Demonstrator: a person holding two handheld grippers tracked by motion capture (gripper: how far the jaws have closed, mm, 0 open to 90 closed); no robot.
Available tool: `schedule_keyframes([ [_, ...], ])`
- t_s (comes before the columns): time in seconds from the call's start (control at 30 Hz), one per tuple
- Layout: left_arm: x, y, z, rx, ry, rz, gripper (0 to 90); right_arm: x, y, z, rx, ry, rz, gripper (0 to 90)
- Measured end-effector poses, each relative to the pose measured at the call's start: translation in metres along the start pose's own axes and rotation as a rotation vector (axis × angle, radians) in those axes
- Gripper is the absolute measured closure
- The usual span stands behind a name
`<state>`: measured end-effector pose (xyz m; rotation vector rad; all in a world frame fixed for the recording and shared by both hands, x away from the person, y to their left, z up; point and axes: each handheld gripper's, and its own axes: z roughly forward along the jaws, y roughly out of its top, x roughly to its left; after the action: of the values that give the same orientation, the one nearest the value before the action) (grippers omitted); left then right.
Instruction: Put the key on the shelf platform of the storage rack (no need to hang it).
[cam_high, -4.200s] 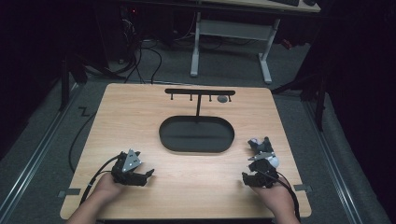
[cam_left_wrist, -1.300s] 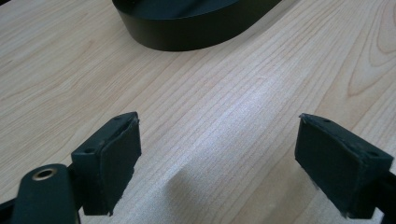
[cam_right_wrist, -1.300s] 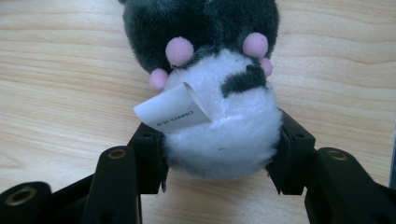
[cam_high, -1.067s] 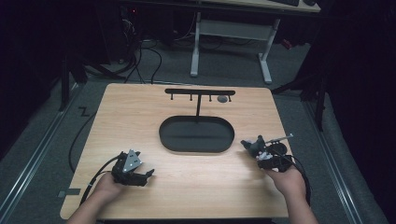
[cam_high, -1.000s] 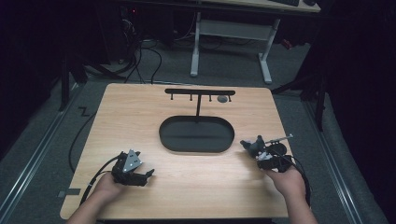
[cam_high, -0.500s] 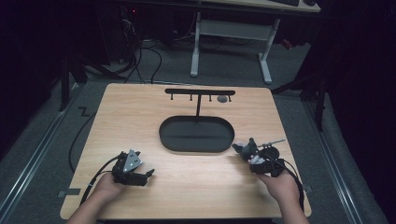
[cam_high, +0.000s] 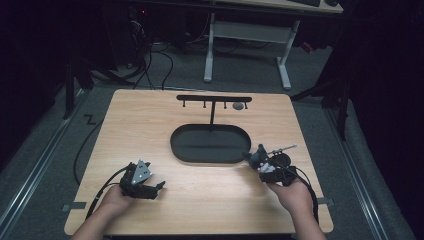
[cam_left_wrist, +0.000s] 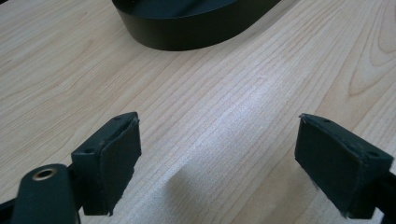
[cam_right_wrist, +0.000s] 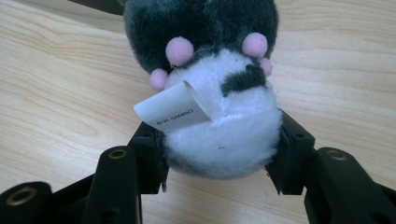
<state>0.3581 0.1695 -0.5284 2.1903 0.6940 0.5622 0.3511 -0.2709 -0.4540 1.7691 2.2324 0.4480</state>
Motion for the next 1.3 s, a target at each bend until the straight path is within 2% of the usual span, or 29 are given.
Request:
schedule_keyframes([
  [0.2, 0.000, 0.000, 0.000, 0.000, -0.001, -0.001, 15.4, 0.007, 0.006, -0.003, -0.008, 0.002, -0.017, 47.6],
  [0.67, 0.000, 0.000, 0.000, 0.002, 0.000, 0.000, 15.4, 0.013, 0.022, -0.023, -0.034, -0.009, -0.037, 47.7],
  [1.3, 0.000, 0.000, 0.000, 0.002, -0.003, 0.001, 15.4, 0.034, 0.053, -0.011, -0.039, 0.007, -0.079, 47.7],
])
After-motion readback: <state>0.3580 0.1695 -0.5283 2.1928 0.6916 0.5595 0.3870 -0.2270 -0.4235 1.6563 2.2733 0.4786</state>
